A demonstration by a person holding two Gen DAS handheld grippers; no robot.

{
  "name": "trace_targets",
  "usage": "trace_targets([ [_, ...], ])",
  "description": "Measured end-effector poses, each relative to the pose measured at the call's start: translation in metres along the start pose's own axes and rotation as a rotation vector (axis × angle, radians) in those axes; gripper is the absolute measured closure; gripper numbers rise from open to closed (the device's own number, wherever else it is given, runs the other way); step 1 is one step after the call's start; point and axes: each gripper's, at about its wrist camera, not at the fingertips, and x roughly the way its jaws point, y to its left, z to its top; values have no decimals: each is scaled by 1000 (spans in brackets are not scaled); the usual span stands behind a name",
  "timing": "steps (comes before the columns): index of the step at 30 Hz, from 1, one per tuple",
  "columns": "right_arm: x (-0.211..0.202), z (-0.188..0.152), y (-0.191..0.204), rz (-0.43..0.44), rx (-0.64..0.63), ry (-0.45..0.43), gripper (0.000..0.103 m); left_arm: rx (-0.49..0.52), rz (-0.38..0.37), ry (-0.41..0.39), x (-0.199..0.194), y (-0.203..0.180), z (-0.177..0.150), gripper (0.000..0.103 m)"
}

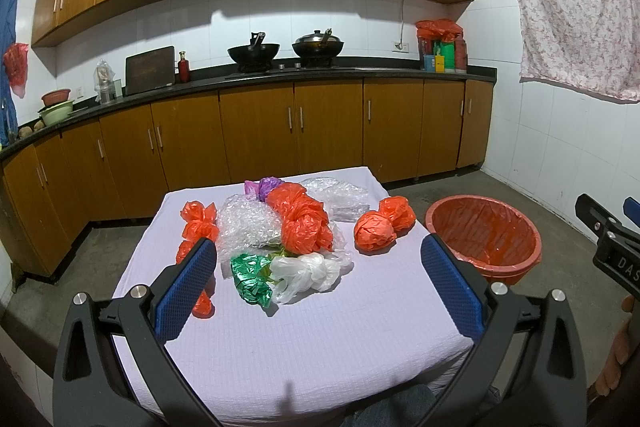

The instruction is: Collect trash

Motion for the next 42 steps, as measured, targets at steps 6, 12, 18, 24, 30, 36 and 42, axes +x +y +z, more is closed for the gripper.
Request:
trace_targets([
  [6,0,0,0,0,-1,0,4,-1,0,0,0,0,0,2],
  [12,0,0,-1,0,-1,0,4,-1,0,0,0,0,0,2],
  [18,0,-1,0,-1,-1,0,4,0,1,0,0,0,0,2],
  [24,0,-1,-1,0,-1,0,4,-1,0,0,0,0,0,2],
  [30,1,-1,-2,-1,-1,2,4,-1,0,1,0,0,0,2],
  [36,1,-1,-2,-4,-3,1,4,-4,5,2,0,0,0,2],
  [42,7,-4,1,-3,-10,11,4,3,28,11,3,-2,-4,2],
])
